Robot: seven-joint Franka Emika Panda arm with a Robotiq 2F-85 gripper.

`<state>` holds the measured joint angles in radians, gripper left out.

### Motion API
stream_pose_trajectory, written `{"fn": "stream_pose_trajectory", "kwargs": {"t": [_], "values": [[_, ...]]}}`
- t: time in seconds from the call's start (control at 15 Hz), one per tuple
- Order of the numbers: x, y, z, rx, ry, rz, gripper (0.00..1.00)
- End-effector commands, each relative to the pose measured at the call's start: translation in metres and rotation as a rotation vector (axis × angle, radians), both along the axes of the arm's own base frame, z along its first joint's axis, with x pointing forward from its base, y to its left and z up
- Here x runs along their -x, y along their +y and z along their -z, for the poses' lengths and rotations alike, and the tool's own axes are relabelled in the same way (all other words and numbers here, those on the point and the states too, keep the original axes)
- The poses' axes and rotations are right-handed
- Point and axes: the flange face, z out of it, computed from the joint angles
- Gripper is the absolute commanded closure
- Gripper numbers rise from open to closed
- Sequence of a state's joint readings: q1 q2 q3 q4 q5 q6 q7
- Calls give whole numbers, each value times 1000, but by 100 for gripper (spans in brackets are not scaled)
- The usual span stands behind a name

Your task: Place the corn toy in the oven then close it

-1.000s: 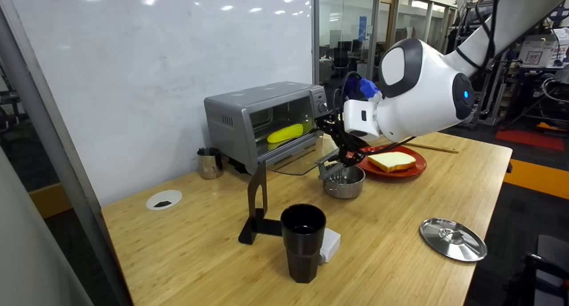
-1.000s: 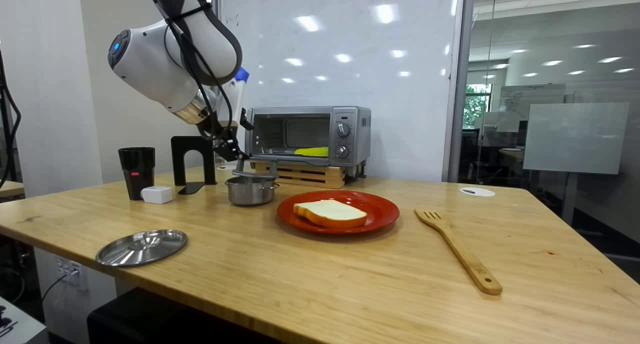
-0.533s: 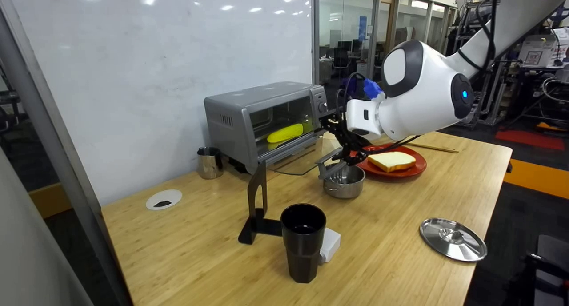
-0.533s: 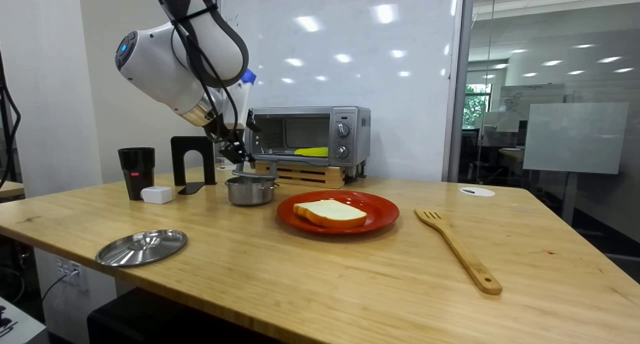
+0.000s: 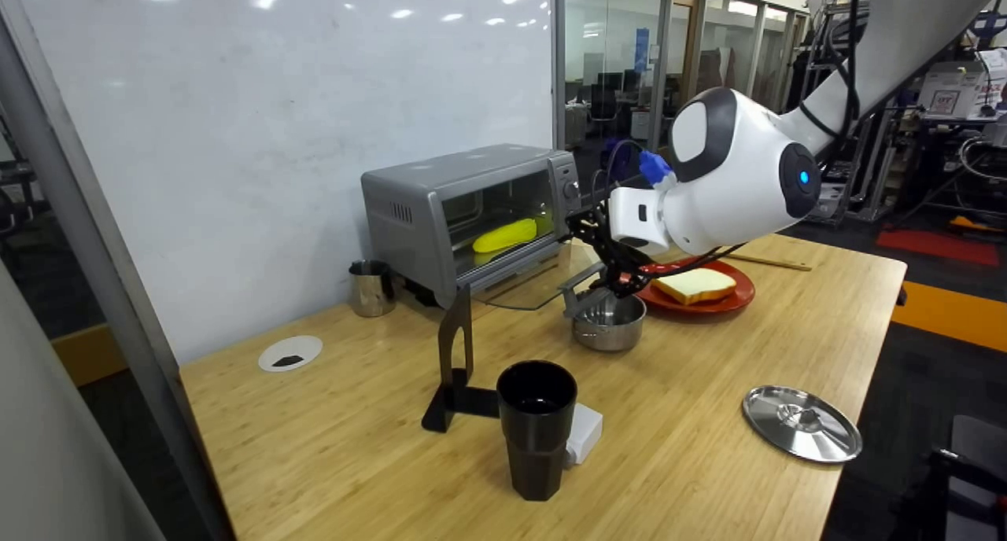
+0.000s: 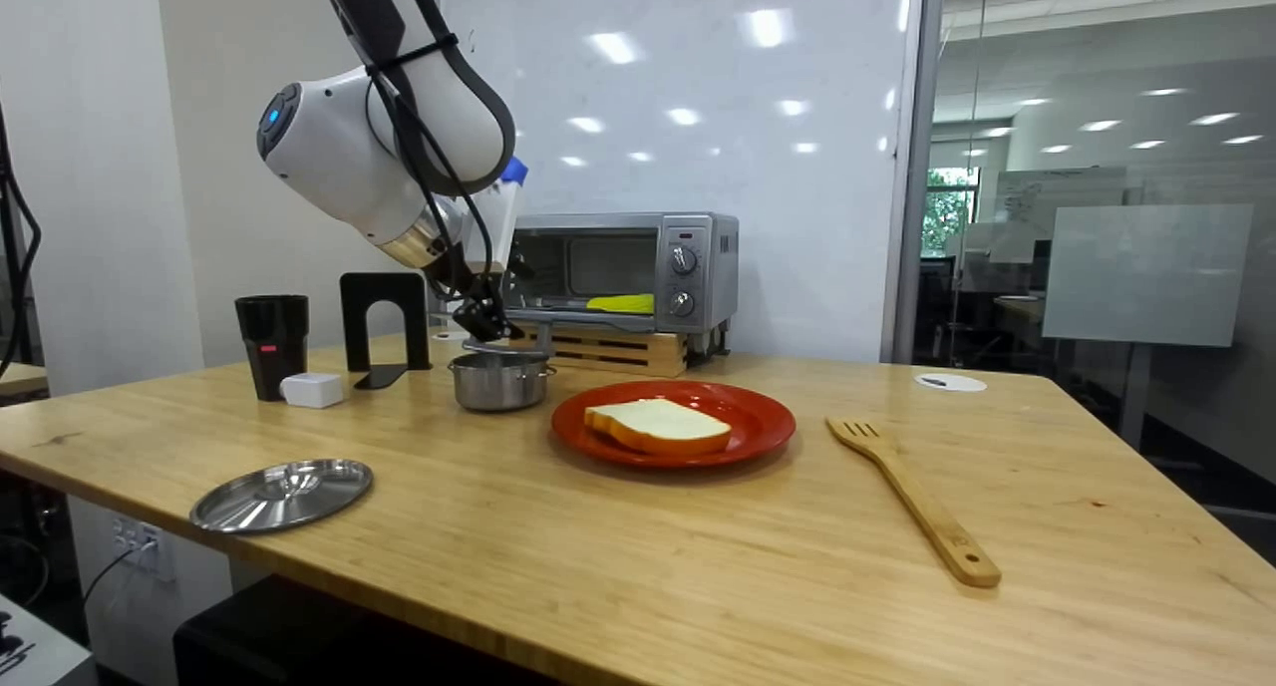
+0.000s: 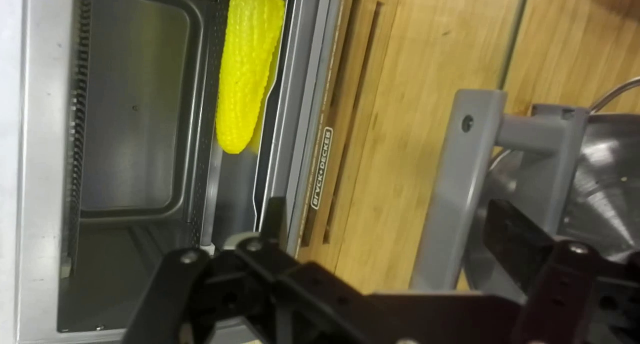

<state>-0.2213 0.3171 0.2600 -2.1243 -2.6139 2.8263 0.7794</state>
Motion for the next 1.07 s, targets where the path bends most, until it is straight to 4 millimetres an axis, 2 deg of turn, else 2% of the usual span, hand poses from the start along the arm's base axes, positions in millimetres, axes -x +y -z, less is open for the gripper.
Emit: {"fn": "stream_pose_trajectory", "kwargs": {"t": [0.0, 0.4, 0.67, 1.0], "values": [[-19, -1, 5, 27, -2, -33, 0], [-45, -16, 1, 66, -25, -46, 0], [-46, -23, -5, 86, -32, -52, 0], [-43, -18, -15, 100, -42, -76, 0]]}}
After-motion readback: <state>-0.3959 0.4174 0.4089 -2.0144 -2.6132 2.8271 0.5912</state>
